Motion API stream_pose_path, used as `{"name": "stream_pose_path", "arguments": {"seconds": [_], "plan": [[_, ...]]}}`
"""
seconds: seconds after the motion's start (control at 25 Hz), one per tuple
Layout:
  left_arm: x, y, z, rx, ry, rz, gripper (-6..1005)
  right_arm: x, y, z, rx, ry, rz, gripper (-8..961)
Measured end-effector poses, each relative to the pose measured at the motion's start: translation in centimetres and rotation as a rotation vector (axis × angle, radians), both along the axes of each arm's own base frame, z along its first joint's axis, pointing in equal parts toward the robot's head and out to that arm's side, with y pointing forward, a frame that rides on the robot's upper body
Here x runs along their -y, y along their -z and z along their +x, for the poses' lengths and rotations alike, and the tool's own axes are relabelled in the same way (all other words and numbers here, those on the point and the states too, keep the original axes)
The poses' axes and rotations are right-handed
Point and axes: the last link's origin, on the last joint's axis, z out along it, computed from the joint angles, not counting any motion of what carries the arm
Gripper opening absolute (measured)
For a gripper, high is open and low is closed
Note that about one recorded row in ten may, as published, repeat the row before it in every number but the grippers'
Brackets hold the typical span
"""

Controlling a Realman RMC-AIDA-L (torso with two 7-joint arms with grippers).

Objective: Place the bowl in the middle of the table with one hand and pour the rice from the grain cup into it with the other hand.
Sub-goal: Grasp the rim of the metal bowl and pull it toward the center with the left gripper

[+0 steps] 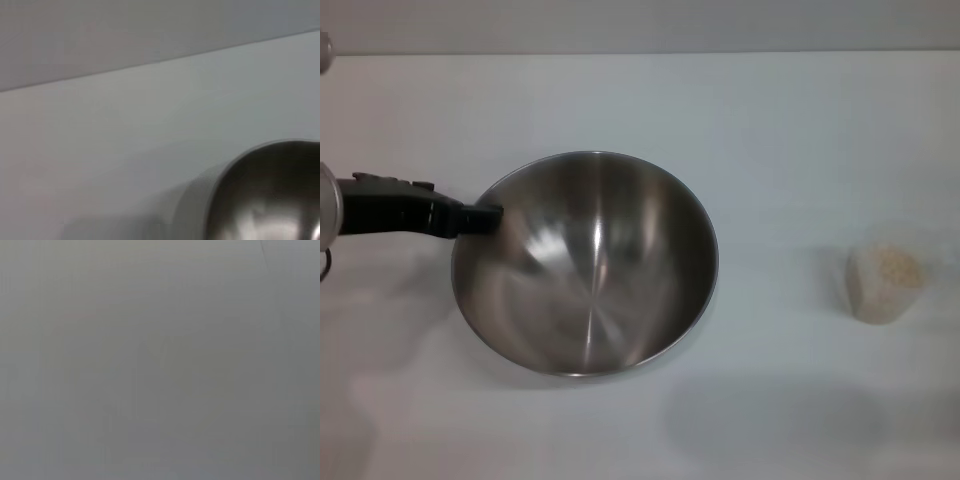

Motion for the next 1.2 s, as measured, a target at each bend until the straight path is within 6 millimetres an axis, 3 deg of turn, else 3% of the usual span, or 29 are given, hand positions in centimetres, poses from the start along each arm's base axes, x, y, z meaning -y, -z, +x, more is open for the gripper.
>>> {"name": "stream_pose_path", "arguments": {"seconds": [1.2], "plan": [[0.3,2.8,-1.3,-0.04,-0.041,-0.047,861,0.4,0.2,0.5,-0.002,0.029,-0.015,841]]}}
